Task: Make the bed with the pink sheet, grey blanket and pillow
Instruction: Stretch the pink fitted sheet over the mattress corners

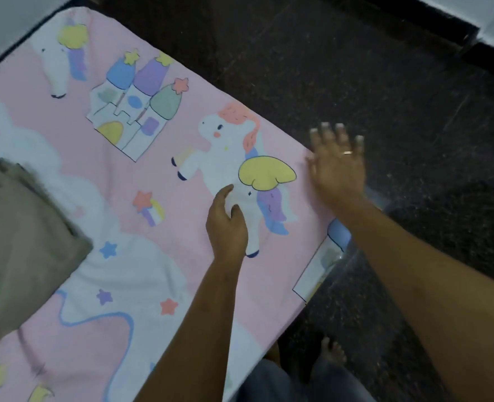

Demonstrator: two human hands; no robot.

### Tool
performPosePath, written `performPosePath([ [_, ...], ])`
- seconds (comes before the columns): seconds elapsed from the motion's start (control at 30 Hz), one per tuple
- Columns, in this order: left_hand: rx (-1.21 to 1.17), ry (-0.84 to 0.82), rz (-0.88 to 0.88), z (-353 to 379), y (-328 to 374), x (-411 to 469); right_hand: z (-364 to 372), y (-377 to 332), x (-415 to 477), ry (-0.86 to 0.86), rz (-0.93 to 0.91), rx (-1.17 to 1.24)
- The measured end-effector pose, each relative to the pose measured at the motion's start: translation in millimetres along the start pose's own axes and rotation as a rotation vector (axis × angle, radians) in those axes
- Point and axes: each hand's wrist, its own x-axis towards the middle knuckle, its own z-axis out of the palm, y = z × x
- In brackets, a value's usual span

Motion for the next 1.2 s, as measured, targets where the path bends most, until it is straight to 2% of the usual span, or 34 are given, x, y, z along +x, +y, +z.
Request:
performPosePath([
  [0.07, -0.037, 0.084, -0.036, 7, -2, 9, 7, -44, -13, -0.105, -0.365, 0.151],
  [0.13, -0.031, 0.155, -0.083, 14, -8, 17, 32, -74, -40, -0.196, -0.798, 0.086],
  [0.2, 0.048, 0.172, -0.104, 19, -14, 23, 43, -73, -40, -0.295, -0.983, -0.005],
  [0.33, 0.213, 0.191, -0.107, 32, -21, 28, 49, -53, 26, -0.199, -1.031, -0.051],
  [0.47, 0.323, 0.140, -0.303, 62, -6, 20, 27, -38, 92, -0.270, -0.797, -0.092],
  [0.57, 0.227, 0.136, -0.371, 77, 14, 19, 7, -34, 125, -0.316, -0.645, -0.162],
  [0.63, -0.041, 0.233, -0.387, 76, 27, 18, -1, -52, 110, -0.280, -0.758, -0.138],
  [0.7, -0.181, 0.375, -0.372, 68, 29, 16, 5, -66, 67, -0.352, -1.070, -0.041],
  [0.77, 0.035, 0.451, -0.352, 58, 19, 13, 13, -68, 34, -0.443, -1.372, -0.095],
  [0.87, 0.289, 0.434, -0.442, 49, -3, 10, 30, -76, 71, -0.402, -1.549, -0.179],
  [0.93, 0.367, 0.397, -0.510, 44, -15, 5, 37, -90, 116, -0.356, -1.493, -0.220],
  [1.03, 0.444, 0.321, -0.540, 40, -22, 4, 31, -118, 194, -0.332, -1.245, -0.284],
  [1.13, 0.375, 0.331, -0.566, 34, -17, 7, 13, -153, 242, -0.269, -0.947, -0.422],
  [1.17, 0.339, 0.341, -0.572, 32, -15, 10, 11, -163, 240, -0.222, -0.929, -0.414],
  [1.2, 0.306, 0.361, -0.577, 29, -14, 16, 12, -175, 227, -0.185, -0.988, -0.361],
])
